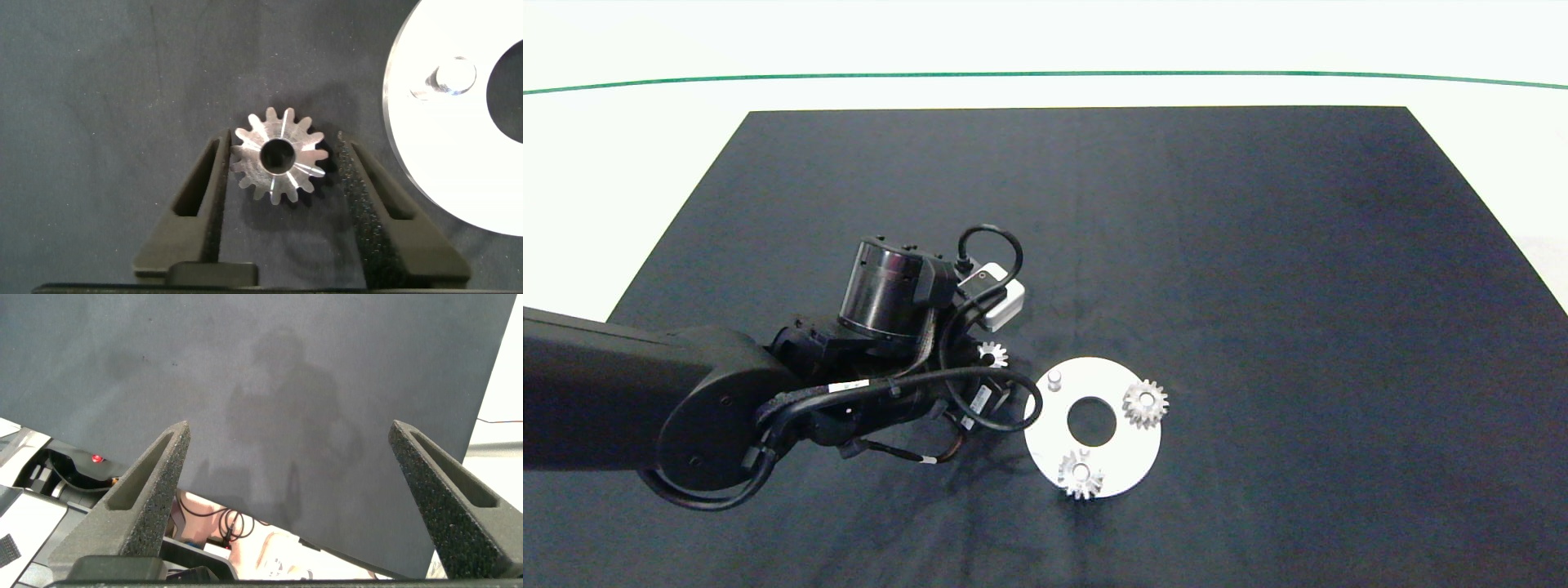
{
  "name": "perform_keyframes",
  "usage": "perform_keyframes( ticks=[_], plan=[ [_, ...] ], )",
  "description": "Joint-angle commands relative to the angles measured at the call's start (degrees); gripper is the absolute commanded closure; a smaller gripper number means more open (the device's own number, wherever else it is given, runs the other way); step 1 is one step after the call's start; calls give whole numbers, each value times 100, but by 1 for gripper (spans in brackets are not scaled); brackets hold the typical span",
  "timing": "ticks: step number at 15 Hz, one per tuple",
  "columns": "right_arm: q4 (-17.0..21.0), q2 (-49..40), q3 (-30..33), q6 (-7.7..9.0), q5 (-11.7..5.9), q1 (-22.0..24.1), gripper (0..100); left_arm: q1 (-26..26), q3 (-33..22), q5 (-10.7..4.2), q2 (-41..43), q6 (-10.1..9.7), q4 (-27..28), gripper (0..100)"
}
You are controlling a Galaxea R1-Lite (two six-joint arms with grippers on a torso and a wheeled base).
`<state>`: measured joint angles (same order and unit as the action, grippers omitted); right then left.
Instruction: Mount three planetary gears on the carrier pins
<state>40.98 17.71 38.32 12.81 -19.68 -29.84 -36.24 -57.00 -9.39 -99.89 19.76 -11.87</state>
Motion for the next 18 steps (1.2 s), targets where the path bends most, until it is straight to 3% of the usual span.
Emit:
perform_keyframes(
  ticks=[1,18],
  plan=[
    [24,13,1,11,-10,-4,0,-6,5,-2,-13,10,1,58],
    [24,4,1,11,-10,-4,0,100,-21,7,31,124,10,90]
  ],
)
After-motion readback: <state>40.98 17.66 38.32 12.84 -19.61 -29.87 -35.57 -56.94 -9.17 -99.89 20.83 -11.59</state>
